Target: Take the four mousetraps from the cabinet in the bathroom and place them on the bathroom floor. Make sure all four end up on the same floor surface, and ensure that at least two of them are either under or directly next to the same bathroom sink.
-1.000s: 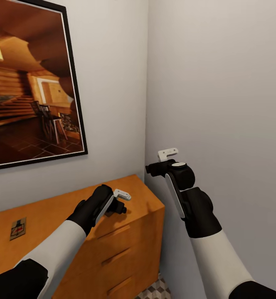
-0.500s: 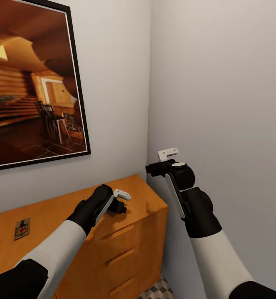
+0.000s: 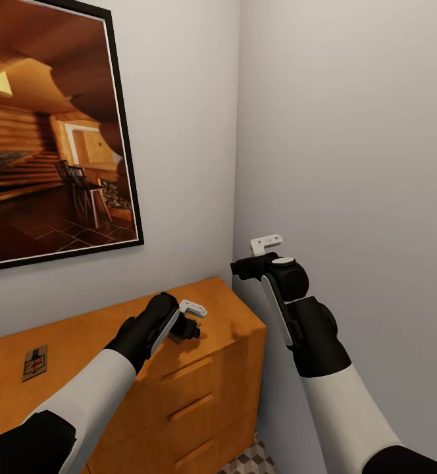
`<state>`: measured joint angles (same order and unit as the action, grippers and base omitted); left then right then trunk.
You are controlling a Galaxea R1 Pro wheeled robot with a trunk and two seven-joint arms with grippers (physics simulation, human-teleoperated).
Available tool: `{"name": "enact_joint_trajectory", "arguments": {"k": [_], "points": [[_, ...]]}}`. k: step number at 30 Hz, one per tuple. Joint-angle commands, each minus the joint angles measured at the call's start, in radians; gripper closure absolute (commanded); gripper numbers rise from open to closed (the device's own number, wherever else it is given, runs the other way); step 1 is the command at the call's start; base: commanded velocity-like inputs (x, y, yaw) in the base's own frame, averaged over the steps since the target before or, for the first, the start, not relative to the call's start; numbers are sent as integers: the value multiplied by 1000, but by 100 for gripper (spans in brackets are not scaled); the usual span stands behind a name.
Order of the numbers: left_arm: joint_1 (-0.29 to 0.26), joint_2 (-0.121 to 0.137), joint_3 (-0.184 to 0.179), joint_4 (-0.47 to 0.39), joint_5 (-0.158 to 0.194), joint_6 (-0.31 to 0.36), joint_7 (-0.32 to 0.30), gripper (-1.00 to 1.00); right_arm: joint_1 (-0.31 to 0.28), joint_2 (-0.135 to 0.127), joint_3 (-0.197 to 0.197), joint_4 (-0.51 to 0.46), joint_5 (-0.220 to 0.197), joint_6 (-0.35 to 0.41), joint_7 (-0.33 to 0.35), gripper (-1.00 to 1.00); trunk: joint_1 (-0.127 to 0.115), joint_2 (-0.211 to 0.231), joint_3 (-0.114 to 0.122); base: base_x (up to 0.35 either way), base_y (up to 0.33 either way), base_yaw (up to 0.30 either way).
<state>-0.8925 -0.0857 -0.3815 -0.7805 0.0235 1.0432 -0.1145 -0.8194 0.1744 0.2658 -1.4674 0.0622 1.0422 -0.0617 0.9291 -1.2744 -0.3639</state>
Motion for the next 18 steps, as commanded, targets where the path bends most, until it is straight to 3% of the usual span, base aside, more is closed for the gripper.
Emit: {"name": "enact_joint_trajectory", "arguments": {"k": [1,15,16,17,18], "points": [[0,0,-1,3,-7,4,-1,-100,-1,0,1,-1,7,5,0,-100,0,-1,-2,0,0,0],[0,7,5,11,15,4,-7,-100,-1,0,1,-1,13,5,0,-100,0,-1,-2,0,0,0],[0,10,5,11,20,4,-10,-100,-1,0,1,-1,13,5,0,-100,0,-1,-2,0,0,0],[0,39,5,8,56,4,-44,-100,-1,0,1,-1,14,5,0,-100,0,-1,-2,0,0,0],[0,46,5,7,63,4,-51,-100,-1,0,1,-1,14,5,0,-100,0,-1,-2,0,0,0]]}}
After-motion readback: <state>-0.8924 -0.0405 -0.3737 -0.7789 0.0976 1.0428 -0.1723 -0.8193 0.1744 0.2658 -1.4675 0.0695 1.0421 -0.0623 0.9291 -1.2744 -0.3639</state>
